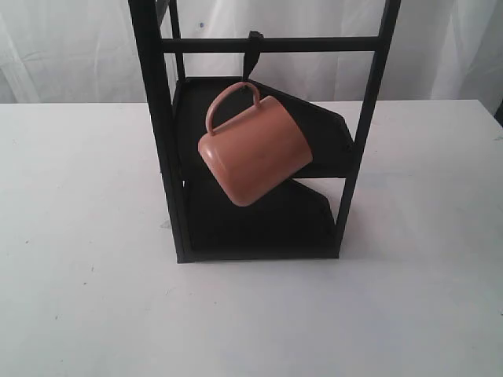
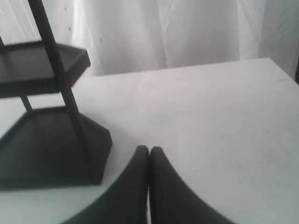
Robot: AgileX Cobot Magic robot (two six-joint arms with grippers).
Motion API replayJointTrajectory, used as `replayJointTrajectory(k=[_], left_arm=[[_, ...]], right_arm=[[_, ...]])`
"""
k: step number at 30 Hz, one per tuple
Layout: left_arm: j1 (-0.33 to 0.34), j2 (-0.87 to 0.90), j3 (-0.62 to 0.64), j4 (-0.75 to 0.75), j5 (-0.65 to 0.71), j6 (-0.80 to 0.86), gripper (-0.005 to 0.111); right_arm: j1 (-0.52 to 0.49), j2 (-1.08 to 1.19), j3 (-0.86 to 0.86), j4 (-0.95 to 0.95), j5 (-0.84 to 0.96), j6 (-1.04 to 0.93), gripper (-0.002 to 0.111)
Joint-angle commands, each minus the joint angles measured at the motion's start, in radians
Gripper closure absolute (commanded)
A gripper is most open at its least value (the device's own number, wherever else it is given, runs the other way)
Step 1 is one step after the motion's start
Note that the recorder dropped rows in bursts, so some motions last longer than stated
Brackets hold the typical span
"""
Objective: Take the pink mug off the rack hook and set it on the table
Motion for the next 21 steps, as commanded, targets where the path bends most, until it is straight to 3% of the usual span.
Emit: replayJointTrajectory(k=[1, 5, 8, 10, 11, 13, 17, 21], left_arm=[[0.002, -0.004, 0.004, -0.003, -0.003, -0.005, 0.107], [0.002, -0.004, 0.004, -0.003, -0.003, -0.005, 0.107], [0.002, -0.004, 0.004, -0.003, -0.003, -0.005, 0.107], [0.002, -0.004, 0.004, -0.003, -0.003, -0.005, 0.107], [0.002, -0.004, 0.004, -0.003, -0.003, -0.005, 0.107], [0.002, -0.004, 0.004, -0.003, -0.003, -0.005, 0.107], [0.002, -0.004, 0.004, -0.003, -0.003, -0.005, 0.107], [0.002, -0.004, 0.004, -0.003, -0.003, -0.005, 0.107]], right_arm=[[-0.004, -0.006, 0.007, 0.024, -0.228, 0.076, 0.108], [-0.004, -0.006, 0.007, 0.028, -0.499, 0.089, 0.108], [-0.004, -0.006, 0.007, 0.028, -0.555, 0.097, 0.108], [-0.001, -0.006, -0.005, 0.022, -0.460, 0.242, 0.108], [0.006, -0.006, -0.064, -0.024, -0.317, 0.352, 0.108], [0.042, -0.006, -0.173, -0.068, -0.143, 0.352, 0.108], [0.161, 0.059, -0.388, 0.049, 0.143, 0.062, 0.108], [0.246, 0.235, -0.555, 0.377, 0.419, -0.407, 0.108]])
